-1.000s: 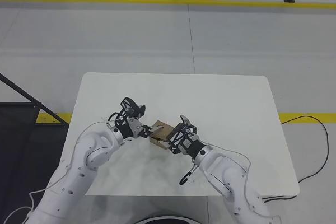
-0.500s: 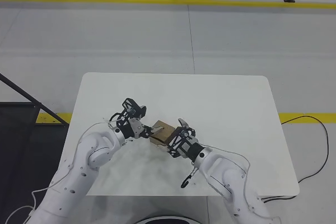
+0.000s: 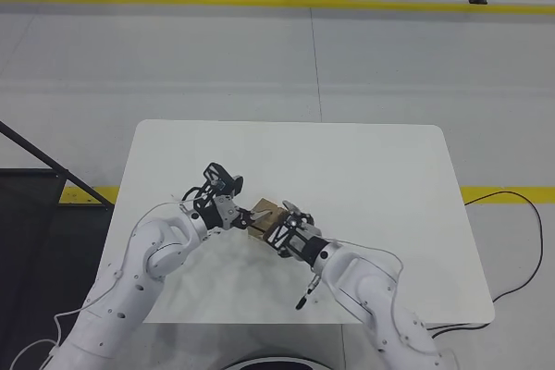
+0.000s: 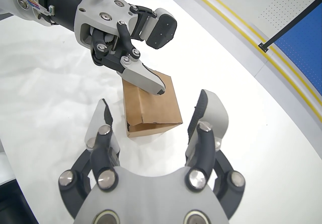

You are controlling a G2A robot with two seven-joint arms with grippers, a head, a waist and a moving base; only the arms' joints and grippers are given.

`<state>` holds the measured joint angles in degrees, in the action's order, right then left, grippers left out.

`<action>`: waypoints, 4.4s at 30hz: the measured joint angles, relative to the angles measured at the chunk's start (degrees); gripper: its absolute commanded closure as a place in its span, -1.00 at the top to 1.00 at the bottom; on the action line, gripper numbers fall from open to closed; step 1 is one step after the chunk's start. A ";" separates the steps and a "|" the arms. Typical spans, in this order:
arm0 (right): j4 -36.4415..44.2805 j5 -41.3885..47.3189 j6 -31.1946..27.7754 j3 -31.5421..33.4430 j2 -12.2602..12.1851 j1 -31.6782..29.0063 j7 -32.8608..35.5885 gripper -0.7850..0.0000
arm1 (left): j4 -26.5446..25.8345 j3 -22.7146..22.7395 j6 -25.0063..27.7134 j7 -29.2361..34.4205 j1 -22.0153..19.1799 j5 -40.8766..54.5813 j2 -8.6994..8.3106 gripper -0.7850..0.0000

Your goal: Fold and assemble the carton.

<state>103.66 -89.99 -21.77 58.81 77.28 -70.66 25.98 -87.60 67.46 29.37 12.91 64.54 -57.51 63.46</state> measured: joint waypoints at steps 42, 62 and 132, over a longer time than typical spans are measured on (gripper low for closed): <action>-0.26 -2.56 -0.65 -2.21 -0.04 1.04 1.83 -0.25 | 0.51 2.55 0.14 -0.48 1.61 0.03 -0.08 1.00; -0.66 -4.15 -1.83 -3.06 -0.15 1.32 0.68 -0.10 | 1.36 3.05 0.57 -0.55 1.53 0.62 -0.01 1.00; -1.29 -12.49 2.59 -7.09 1.07 2.04 5.07 -0.43 | 2.62 3.20 1.54 -1.34 1.84 0.42 0.29 1.00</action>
<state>102.37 -102.48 -19.17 51.72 78.35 -68.62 31.05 -84.97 70.66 30.91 11.57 66.38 -57.09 63.74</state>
